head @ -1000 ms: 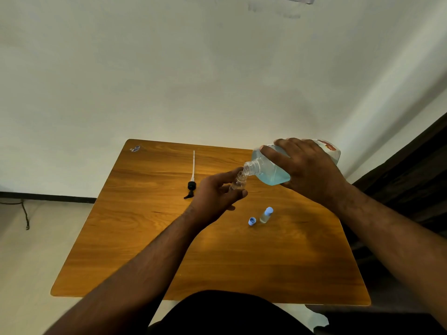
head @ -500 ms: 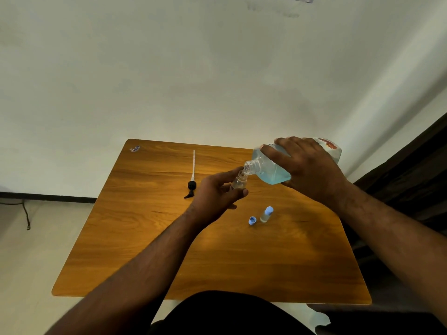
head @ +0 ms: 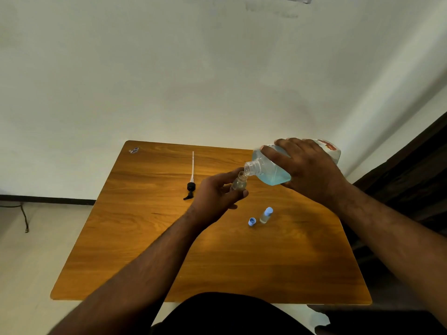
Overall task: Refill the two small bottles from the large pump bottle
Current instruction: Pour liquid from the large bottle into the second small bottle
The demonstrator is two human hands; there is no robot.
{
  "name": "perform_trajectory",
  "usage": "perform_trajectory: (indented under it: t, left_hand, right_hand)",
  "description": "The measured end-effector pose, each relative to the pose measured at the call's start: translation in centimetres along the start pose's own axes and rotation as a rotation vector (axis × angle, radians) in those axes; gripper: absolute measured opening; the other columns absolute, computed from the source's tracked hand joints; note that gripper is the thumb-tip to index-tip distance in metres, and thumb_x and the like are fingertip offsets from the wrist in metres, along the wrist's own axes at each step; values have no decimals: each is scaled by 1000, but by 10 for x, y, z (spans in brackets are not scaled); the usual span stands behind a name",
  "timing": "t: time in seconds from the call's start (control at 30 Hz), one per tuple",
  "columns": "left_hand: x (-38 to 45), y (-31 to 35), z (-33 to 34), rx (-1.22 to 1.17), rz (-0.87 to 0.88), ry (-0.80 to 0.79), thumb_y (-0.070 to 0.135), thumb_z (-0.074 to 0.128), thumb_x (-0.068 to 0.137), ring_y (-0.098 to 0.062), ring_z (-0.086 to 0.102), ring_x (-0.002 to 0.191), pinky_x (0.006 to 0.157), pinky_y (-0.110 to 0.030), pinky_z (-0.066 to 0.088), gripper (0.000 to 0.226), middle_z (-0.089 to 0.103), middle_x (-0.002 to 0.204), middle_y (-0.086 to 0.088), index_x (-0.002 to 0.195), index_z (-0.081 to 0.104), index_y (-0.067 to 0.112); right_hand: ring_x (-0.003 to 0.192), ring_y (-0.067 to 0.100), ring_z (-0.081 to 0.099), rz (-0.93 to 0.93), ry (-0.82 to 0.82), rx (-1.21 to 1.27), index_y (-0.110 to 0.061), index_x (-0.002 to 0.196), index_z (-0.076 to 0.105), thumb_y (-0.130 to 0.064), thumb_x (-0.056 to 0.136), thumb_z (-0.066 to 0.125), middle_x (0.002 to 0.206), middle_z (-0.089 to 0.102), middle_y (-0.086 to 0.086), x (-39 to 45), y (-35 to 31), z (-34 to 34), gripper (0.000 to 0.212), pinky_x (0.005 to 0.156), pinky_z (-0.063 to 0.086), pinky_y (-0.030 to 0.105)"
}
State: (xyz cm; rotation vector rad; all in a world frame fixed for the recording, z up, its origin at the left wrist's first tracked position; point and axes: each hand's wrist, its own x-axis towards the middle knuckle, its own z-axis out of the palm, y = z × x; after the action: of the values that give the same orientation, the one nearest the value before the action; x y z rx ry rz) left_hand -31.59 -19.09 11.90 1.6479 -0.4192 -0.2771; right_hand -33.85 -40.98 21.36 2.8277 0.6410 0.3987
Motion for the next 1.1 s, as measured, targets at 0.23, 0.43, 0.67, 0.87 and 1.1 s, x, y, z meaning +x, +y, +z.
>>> perform_trajectory:
  t: [0.23,0.43,0.67,0.87,1.1]
  left_hand:
    - [2,0,0,1,8,3,16,74,83,-10,68,103,65,-32,62,58,60,126,11,136,52,28]
    - [1,0,0,-7,1,0,15,74,83,-7,68,101,64,-32,62,58,59,121,16,135,53,28]
    - [1,-2,0,-1,14,6,16,74,83,-14,68,104,66,-37,62,58,61,130,2,134,53,30]
    - [0,-3,0,16,7,-6,16,74,83,-15,67,105,64,-34,62,57,62,129,2,133,53,32]
    - [2,-2,2,9,-18,-17,14,74,83,-14,67,104,65,-33,62,57,61,118,17,135,53,27]
  right_hand:
    - [104,39,60,-10,12,10,-17,133,40,-24,57,89,119,60,24,1,2,1,90,83,51,54]
    - [104,38,60,-1,15,39,-17,133,39,-26,56,89,119,60,22,-1,1,4,91,83,50,54]
    - [109,35,57,33,14,106,-20,135,34,-28,63,85,124,57,20,-6,0,13,88,86,51,53]
    - [108,34,58,41,21,112,-20,134,33,-27,62,85,124,57,19,-10,-3,16,90,86,52,52]
    - [104,37,60,20,49,65,-18,133,35,-25,57,88,120,59,22,-10,0,11,92,82,51,52]
